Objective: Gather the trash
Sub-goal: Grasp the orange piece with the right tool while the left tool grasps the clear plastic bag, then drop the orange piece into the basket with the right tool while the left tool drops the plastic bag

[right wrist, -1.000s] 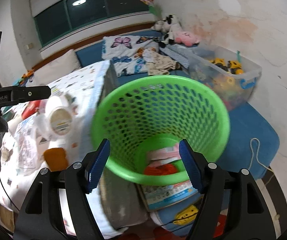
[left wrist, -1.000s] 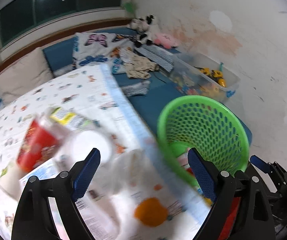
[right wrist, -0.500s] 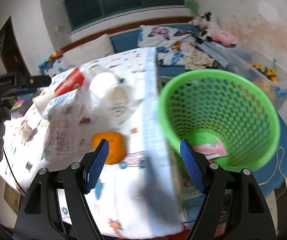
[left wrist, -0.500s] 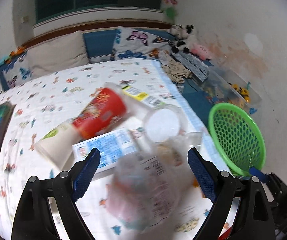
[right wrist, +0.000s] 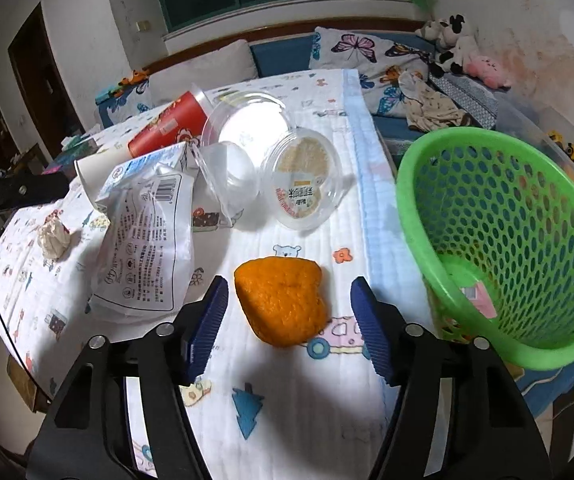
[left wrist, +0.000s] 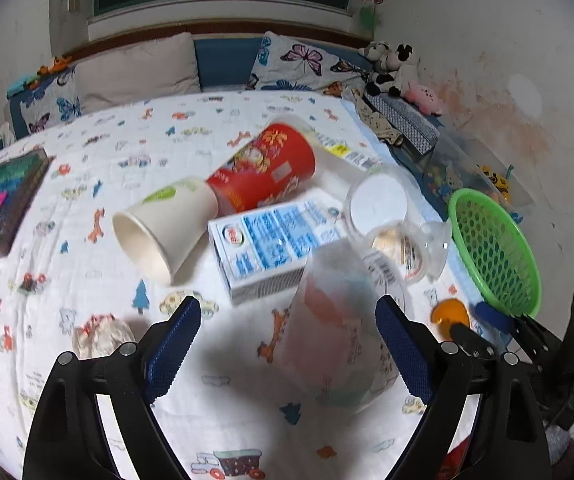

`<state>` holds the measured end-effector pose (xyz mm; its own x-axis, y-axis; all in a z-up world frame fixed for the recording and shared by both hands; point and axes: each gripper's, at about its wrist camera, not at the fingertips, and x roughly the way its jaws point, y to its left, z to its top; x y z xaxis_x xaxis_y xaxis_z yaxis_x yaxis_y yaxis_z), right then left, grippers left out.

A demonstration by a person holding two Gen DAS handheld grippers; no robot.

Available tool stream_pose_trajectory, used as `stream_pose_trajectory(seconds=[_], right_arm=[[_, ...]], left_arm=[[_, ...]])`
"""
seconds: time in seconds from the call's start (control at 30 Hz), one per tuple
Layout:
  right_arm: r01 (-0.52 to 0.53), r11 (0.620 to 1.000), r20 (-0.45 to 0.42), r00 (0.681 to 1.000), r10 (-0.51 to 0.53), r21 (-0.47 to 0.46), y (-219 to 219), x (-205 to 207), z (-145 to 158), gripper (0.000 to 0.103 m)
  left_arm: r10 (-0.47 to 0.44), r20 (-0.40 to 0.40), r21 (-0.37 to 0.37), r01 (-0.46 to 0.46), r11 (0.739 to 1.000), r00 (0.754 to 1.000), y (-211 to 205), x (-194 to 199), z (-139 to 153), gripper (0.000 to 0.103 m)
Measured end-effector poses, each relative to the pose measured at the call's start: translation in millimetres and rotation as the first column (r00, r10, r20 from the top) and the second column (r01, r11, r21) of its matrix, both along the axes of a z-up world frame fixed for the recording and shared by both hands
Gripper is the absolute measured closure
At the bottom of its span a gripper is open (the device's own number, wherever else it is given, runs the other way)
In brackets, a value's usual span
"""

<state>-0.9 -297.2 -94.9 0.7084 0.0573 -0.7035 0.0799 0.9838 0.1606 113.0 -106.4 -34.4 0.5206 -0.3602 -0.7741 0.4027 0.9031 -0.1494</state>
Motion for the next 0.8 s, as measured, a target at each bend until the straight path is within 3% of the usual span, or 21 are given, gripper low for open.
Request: stream_pose_trajectory(seconds=[0.33, 0.8], right_arm=[[-0.015, 1.000, -0.023, 1.000, 0.015, -0.008, 7.5, 8.6, -10.3, 0.057], [-0.012, 1.000, 0.019, 1.000, 0.012, 0.000, 3.4, -14.5, 7.2, 0.061]], left_arm=[[-0.043, -0.063, -0.002, 0.043, 0.999, 0.997, -9.9, -2.7, -25.3, 0.016], [-0.062, -0.120, -0.014, 0.061, 0.998, 0.991, -42.9, 13.2, -43.0, 0.011]])
